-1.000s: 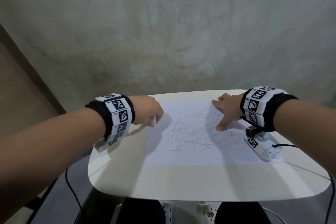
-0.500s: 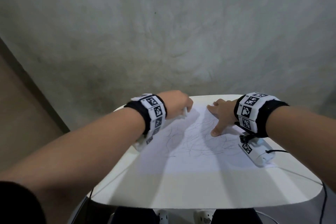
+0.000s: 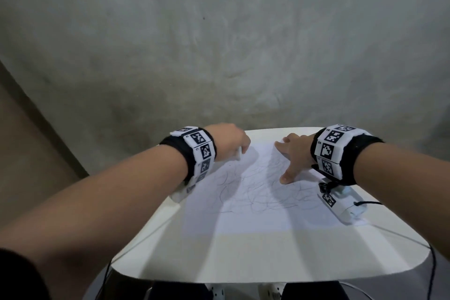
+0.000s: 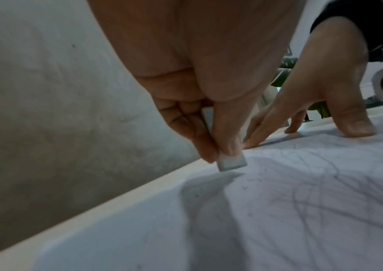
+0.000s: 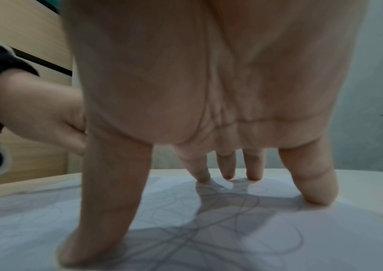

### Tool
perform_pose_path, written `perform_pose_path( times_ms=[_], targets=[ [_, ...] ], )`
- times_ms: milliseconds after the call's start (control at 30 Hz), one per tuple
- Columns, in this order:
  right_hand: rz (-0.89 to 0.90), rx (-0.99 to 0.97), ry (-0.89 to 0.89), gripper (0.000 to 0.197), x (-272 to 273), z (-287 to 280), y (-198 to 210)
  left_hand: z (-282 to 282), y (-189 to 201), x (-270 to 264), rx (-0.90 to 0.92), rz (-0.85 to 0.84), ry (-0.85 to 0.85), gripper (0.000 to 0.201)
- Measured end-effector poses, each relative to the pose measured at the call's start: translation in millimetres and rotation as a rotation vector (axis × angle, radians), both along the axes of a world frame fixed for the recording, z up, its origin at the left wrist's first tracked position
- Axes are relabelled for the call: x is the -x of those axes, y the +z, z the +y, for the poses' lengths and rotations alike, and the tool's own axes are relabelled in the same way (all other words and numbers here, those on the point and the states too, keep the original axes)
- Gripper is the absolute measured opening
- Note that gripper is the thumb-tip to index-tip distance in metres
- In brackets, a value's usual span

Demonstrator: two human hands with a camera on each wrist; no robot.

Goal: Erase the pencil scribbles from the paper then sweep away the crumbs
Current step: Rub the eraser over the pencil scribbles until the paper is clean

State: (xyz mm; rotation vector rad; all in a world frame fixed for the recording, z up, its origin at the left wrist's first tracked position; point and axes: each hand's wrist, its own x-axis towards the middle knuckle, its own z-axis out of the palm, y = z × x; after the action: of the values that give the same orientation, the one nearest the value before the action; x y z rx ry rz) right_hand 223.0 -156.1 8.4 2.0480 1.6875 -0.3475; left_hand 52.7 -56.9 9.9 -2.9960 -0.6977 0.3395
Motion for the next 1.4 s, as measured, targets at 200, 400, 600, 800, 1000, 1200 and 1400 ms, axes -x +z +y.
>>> perform_pose_path(
  times_ms=[200,400,600,800,1000,1200,1400],
  targets=[
    [0.001,-0.008,0.001,0.105,-1,1,-3,6,-1,30,0.088,0.065,0.035,0.015],
    [-0.005,-0.007,0.002,0.106,-1,1,-3,4,1,8,0.060,-0.045,0.025,0.022],
    [-0.011,0.001,0.003,0.106,-1,2,-2,4,-1,40,0.124,0.066,0.085,0.018],
    [-0.003,0.000,0.002,0.106,-2,1,-2,-1,-7,30,0.068,-0.049,0.047,0.015],
    [-0.005,0.010,0.008,0.103,-2,3,-2,0,-1,49,0.133,0.120,0.098,0.014],
    [0.005,-0.008,0.009,0.103,-2,2,-3,-10,-14,42,0.091,-0.098,0.053,0.011],
    [0.002,0.007,-0.010,0.103,-2,4,-3,-9,0,43,0.097,0.114,0.070,0.014]
  ],
)
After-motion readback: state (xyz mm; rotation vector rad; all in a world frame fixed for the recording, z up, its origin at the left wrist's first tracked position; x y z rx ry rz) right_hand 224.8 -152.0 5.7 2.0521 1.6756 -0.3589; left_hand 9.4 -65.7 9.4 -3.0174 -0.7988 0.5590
